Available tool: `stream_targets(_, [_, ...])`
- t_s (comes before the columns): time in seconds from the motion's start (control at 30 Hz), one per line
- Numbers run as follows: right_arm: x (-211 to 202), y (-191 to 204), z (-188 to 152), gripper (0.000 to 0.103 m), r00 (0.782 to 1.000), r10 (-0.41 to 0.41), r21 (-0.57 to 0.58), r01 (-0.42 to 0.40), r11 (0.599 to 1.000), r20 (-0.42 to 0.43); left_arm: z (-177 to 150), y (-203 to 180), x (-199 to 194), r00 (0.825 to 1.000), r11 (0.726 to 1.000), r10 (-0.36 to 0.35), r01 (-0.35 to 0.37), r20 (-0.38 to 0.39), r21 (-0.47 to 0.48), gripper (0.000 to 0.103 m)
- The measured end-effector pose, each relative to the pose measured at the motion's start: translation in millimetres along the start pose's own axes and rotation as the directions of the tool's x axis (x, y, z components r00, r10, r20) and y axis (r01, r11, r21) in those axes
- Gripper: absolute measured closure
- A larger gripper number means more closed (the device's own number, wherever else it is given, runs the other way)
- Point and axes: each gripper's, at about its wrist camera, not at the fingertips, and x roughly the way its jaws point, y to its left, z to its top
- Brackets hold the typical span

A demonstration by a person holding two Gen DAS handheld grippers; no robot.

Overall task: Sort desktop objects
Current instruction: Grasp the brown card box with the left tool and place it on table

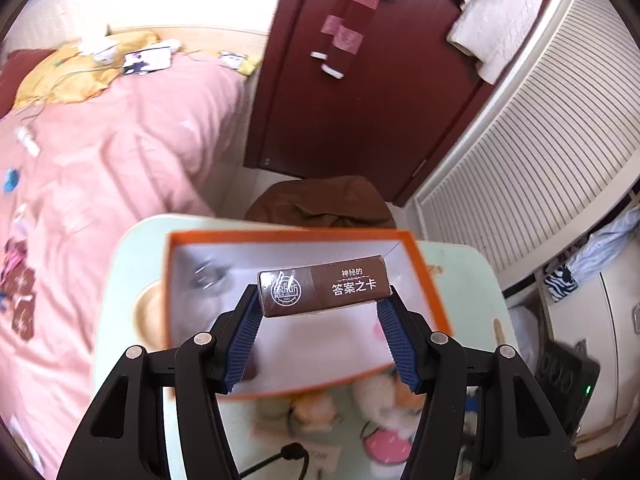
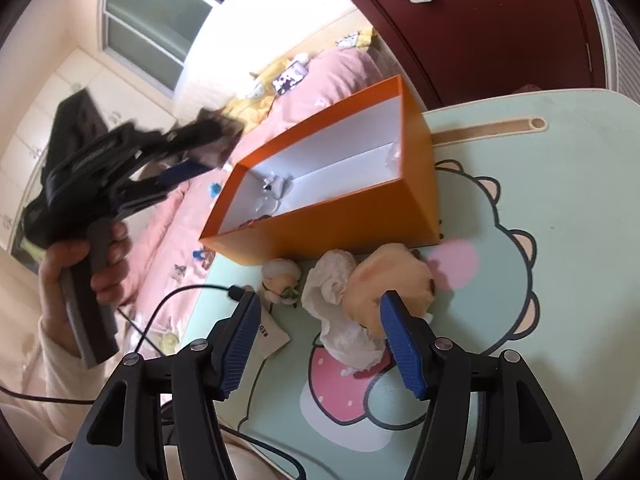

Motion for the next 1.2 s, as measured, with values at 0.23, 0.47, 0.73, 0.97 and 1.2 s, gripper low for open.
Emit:
stream_targets(0.23, [13.5, 14.6, -3.6, 0.041, 0.998, -0.037, -0.026, 0.036, 0.999, -0.05, -52.2, 36.6, -5.7, 1.0, 0.999, 0.011, -0.011, -0.004, -0.053, 0.043])
stream_targets(0.47, [22.4, 24.1, -7.1, 0.041, 0.994, -0.07, -0.039, 0.067, 0.997, -0.088, -75.2, 34.9, -20.8, 0.995, 0.998, -0.064, 0.065, 0.08, -0.012, 0.043])
stream_targets(0.73, [30.9, 31.7, -7.5, 0.041, 0.989, -0.104, -0.06, 0.098, 0.993, -0.109, -100.0, 54.8, -24.3, 0.994, 0.993, -0.101, 0.104, 0.043, -0.063, 0.043])
stream_targets(0.97, [36.5, 36.5, -7.6, 0.041, 0.984, -0.121, -0.08, 0.111, 0.991, -0.131, -115.6, 71.7, -2.1, 0.998, 0.993, -0.058, 0.056, -0.024, -0.103, 0.043])
stream_targets(1.2, [37.1, 41.7, -4.3, 0.041, 0.985, -0.127, -0.105, 0.115, 0.988, -0.119, -112.6, 80.1, -2.4, 0.998, 0.989, -0.059, 0.061, 0.018, -0.135, 0.028])
